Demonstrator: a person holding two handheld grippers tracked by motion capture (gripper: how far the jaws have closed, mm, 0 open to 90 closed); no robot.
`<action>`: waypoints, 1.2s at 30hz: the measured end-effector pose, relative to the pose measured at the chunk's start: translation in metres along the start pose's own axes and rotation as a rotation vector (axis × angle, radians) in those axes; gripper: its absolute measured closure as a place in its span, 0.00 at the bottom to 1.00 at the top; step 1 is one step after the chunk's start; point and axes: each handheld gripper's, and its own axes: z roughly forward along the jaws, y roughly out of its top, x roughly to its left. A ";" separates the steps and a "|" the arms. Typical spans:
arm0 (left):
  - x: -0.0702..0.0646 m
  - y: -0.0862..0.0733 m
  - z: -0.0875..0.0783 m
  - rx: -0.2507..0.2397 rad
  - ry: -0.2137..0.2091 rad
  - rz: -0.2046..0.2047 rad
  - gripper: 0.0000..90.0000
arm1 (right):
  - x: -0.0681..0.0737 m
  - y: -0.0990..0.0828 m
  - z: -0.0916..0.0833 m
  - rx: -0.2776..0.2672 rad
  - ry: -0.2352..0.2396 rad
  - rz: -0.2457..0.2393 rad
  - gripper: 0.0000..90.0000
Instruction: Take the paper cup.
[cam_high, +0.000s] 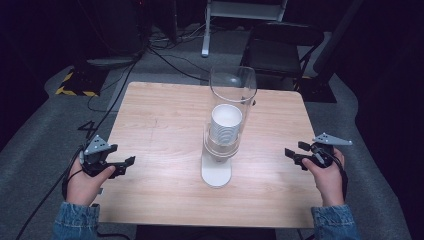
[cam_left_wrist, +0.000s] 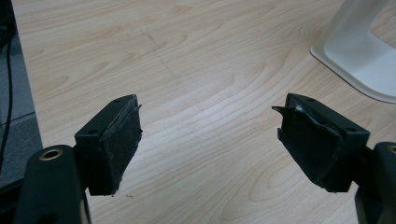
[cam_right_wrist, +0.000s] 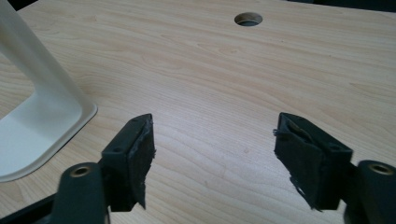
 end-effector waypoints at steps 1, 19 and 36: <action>-0.001 0.000 -0.001 -0.002 -0.003 -0.005 0.23 | 0.000 0.000 0.000 -0.002 -0.003 -0.002 0.28; -0.007 0.000 -0.003 0.009 -0.052 0.088 0.17 | 0.030 0.016 0.004 -0.013 0.051 -0.052 0.20; -0.008 -0.002 -0.001 0.059 -0.057 0.088 0.17 | 0.100 0.033 0.032 -0.005 0.281 -0.184 0.18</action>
